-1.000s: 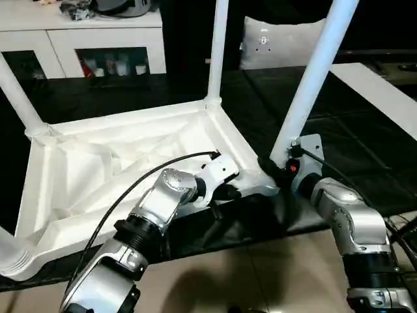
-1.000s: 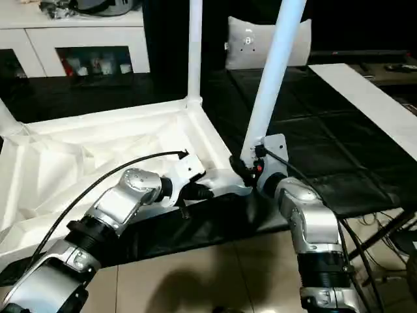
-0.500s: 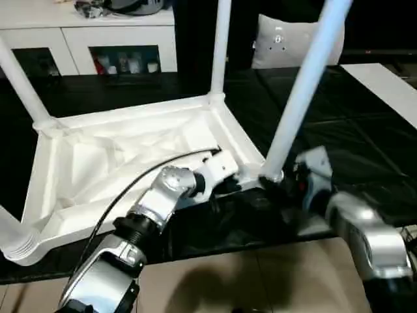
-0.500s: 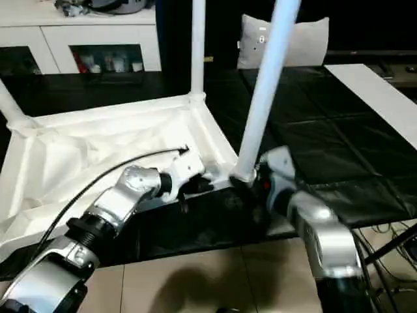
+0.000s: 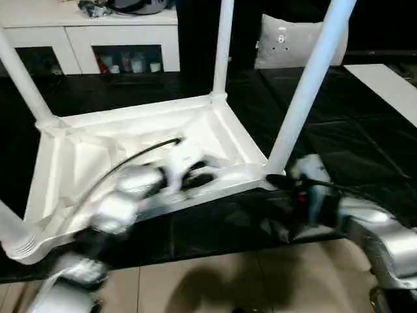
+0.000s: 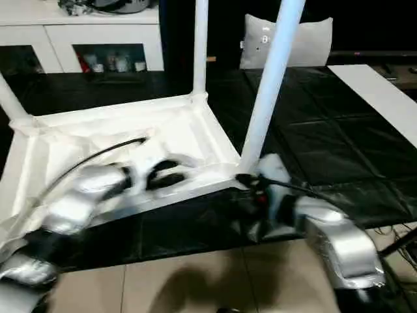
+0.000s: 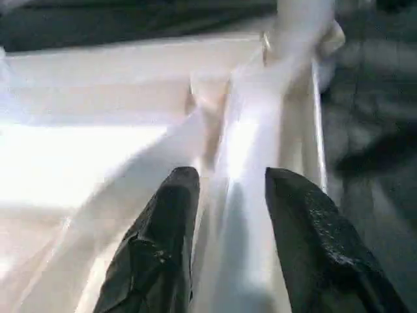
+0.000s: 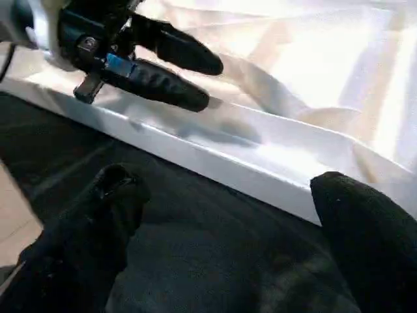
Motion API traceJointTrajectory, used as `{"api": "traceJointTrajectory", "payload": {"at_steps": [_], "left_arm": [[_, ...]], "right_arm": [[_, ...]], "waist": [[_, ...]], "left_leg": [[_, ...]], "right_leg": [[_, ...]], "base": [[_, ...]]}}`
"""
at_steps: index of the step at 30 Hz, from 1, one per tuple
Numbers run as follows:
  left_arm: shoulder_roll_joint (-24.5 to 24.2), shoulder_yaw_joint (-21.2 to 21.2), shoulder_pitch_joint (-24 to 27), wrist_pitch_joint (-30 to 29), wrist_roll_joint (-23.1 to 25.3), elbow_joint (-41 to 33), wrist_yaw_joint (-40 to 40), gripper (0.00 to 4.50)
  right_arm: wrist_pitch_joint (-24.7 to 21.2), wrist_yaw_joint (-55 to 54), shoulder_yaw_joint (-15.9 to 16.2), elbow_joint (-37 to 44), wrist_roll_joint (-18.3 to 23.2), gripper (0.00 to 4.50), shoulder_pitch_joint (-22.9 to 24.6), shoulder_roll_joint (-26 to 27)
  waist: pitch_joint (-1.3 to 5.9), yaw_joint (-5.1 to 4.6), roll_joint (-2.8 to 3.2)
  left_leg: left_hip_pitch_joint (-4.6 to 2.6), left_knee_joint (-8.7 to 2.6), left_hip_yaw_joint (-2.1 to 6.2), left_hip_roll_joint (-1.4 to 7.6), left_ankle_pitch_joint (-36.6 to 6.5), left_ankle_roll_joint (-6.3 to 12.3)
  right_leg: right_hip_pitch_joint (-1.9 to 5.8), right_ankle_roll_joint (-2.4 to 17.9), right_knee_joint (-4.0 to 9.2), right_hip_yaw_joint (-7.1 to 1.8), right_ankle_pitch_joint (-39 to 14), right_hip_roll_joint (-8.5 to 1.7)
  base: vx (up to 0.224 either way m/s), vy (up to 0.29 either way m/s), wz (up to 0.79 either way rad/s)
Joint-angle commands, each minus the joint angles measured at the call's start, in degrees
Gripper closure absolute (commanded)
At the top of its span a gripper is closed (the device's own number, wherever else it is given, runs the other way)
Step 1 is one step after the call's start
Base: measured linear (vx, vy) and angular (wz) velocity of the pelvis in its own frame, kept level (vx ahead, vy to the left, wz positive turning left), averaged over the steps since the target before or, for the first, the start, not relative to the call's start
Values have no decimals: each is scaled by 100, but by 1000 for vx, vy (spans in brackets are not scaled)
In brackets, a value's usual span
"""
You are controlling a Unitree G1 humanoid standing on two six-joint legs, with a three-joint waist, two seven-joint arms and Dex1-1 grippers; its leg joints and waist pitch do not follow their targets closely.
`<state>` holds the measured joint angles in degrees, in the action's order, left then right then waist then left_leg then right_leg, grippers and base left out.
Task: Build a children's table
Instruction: Rotate table base
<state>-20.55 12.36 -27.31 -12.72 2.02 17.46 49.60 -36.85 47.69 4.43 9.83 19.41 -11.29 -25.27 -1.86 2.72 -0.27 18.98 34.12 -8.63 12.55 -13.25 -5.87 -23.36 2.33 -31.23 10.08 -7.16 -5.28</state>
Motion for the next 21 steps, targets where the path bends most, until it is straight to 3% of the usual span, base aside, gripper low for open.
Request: {"api": "traceJointTrajectory", "payload": {"at_steps": [1, 7, 8, 12, 16, 17, 18, 21], "left_arm": [[-255, 0, 152, -229, 10, -482, 279, 266], [-835, 47, 522, -624, -12, -1153, 534, 266], [-946, 58, 585, -659, 82, -1216, 505, 266], [-1109, 45, 701, -790, 359, -1316, 255, 266], [-1090, 84, 687, -672, 559, -1265, -36, 266], [-1089, 89, 686, -663, 569, -1263, -48, 266], [-1104, 131, 698, -617, 592, -1286, -76, 266], [-1114, 222, 783, -618, 564, -1455, -14, 266]], "right_arm": [[-53, 61, 183, -10, 44, 0, -211, 96], [-25, -78, 452, -404, -89, 0, -639, 488], [116, -191, 520, -615, -220, 0, -775, 626], [656, -542, 736, -1194, -603, 0, -1104, 882], [974, -1218, 612, -1843, -880, 0, -1435, 1171], [986, -1266, 598, -1883, -893, 0, -1454, 1187], [1048, -1479, 512, -2078, -954, 0, -1538, 1268], [1193, -1909, 258, -2498, -1002, 0, -1703, 1442]], "waist": [[326, 28, -48], [313, 97, -17], [319, 104, -28], [291, 74, -26], [283, 79, -35], [285, 71, -1], [282, 60, -21], [288, 54, 20]], "left_leg": [[73, -398, -33, 98, -560, 403], [40, -422, -37, 128, -477, 285], [53, -431, -25, 132, -450, 241], [41, -425, -57, 84, -571, 110], [43, -428, -48, 70, -722, 77], [44, -427, -44, 65, -732, 58], [30, -421, -52, 51, -815, 46], [9, -423, -41, 56, -932, 9]], "right_leg": [[366, 174, 346, -323, -2432, -363], [350, 404, 271, -384, -2065, -367], [357, 461, 224, -394, -1959, -374], [343, 438, 264, -409, -2125, -360], [345, 314, 292, -407, -2420, -367], [343, 310, 291, -403, -2438, -363], [338, 273, 320, -395, -2544, -352], [326, 268, 330, -391, -2616, -349]], "base": [[0, 0, 0], [0, 0, 0], [0, 0, 0], [0, 0, 0], [0, 0, 0], [0, 0, 0], [0, 0, 0], [0, 0, 0]]}}
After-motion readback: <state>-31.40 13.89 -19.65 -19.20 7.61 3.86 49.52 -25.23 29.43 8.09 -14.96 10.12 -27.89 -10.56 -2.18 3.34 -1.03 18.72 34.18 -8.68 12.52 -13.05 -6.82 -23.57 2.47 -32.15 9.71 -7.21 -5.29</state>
